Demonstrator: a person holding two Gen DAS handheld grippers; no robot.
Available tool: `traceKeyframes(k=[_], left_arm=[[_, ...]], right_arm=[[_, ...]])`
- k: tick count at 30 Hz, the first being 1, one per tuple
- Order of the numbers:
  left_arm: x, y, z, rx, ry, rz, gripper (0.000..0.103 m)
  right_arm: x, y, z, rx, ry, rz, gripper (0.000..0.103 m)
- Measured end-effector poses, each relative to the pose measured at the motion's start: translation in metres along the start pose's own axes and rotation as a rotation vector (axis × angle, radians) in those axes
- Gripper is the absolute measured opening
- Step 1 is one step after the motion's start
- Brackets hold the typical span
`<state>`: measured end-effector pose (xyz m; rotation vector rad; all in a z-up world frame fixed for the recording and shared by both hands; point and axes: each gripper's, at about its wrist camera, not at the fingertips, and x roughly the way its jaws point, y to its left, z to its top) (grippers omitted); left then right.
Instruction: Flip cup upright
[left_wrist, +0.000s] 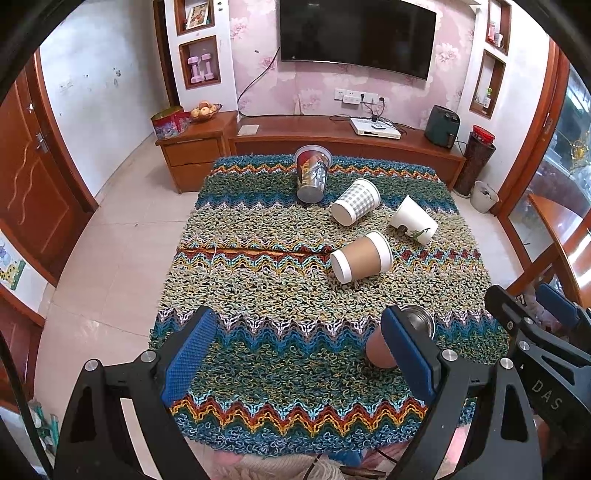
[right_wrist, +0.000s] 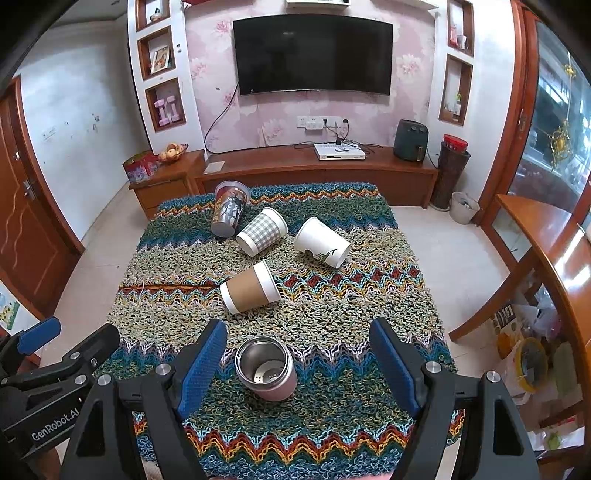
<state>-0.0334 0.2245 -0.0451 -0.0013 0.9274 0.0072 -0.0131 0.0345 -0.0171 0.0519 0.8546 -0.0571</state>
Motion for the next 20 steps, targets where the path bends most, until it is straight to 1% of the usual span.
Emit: traceKeyframes(k=[20], left_arm=[[0.0024,0.0002,0.0024,0.005,0.002,0.031,0.092]], right_arm=[[0.0034,0.0024,0.0001,-0.008,0.003,-0.001,0.080]])
